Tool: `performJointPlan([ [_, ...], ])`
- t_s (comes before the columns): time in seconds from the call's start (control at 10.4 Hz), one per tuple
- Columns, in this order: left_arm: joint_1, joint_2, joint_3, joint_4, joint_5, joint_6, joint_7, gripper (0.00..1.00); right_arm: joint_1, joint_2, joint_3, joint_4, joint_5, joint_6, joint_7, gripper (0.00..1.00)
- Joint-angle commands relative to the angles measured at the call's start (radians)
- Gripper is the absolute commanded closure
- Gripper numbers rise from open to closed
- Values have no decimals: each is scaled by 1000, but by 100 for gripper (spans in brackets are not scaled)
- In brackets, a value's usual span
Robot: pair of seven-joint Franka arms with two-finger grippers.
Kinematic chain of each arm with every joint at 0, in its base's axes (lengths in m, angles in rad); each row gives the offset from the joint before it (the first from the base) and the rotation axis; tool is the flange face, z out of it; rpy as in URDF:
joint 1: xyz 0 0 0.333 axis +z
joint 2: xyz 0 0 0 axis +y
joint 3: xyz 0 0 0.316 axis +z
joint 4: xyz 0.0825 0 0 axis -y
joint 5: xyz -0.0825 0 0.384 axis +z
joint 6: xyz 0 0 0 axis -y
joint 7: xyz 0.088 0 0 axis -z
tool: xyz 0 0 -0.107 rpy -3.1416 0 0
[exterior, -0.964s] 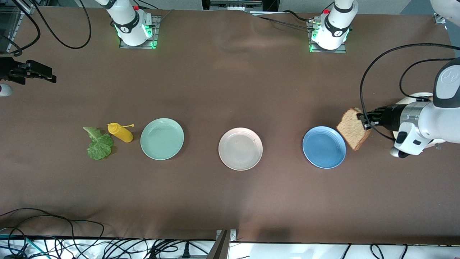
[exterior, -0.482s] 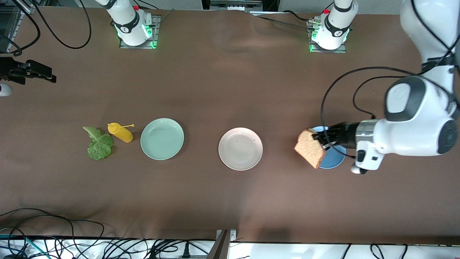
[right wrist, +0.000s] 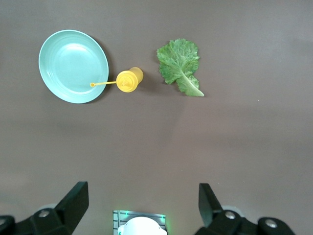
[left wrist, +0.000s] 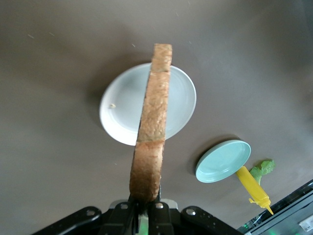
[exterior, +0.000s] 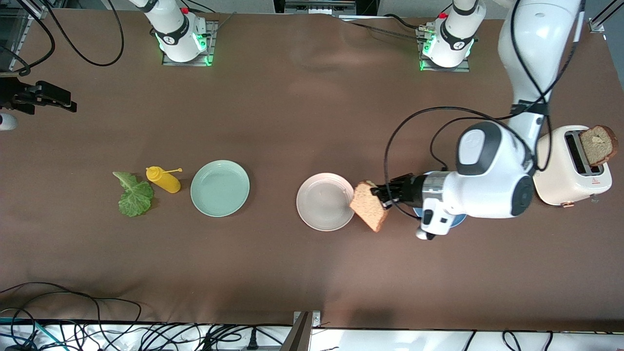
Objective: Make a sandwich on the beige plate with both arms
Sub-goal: 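Carry the bread slice over the beige plate with the left gripper, then lower the bread onto the beige plate and open the left gripper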
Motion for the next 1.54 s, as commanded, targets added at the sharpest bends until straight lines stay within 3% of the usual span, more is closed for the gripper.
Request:
performJointPlan([
  [0.0, -66, 20, 9, -24, -56, 100, -6, 100, -4, -7, 6, 14, -4, -19, -15, 0],
  [0.19, -117, 55, 9, -28, -73, 203, -6, 100, -4, -7, 6, 14, -4, -19, -15, 0],
  [1.16, -174, 153, 12, -25, -117, 222, -6, 100, -4, -7, -4, 14, -5, -19, -15, 0],
  [1.45, -183, 167, 12, -20, -117, 282, -8, 100, -4, -7, -4, 14, -5, -19, -15, 0],
])
